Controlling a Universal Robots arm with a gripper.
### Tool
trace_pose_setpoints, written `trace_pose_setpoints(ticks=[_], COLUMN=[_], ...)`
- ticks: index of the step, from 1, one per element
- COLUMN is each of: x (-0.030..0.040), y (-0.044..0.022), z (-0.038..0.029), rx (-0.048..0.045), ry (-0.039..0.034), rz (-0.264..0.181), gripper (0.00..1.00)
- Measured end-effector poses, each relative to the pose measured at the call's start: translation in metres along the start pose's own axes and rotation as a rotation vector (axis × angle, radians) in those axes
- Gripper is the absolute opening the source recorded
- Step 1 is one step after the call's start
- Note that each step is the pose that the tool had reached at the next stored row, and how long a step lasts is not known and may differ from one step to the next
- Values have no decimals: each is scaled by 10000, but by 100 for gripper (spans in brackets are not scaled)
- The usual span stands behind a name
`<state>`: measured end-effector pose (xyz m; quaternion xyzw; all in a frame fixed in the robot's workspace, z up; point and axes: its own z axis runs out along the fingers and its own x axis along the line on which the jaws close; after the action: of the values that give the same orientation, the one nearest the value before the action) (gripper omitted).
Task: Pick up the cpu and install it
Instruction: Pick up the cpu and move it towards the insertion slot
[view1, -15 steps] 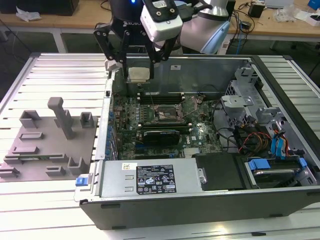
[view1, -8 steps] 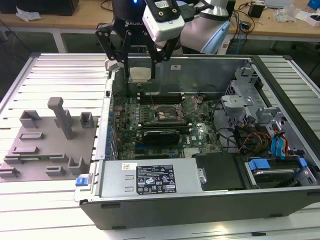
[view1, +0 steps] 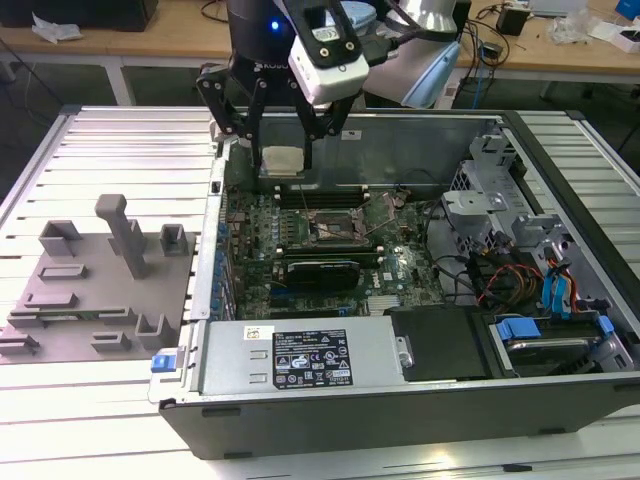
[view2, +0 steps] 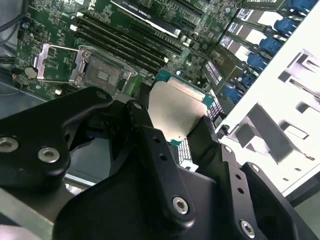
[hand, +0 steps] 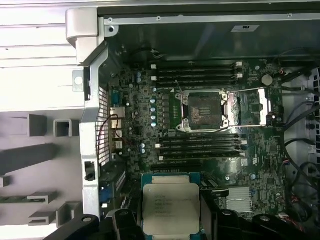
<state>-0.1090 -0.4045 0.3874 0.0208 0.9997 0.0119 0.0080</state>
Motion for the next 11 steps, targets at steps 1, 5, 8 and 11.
trace_pose_setpoints(ticks=[1,5,8,11], x=[-3,-28,-73,-121], y=[0,-1,1,17], z=[30,106,184,272], rx=[0,2,2,3], ry=[6,31,73,114], rz=[1,0,2,2], gripper=[55,55,55,55])
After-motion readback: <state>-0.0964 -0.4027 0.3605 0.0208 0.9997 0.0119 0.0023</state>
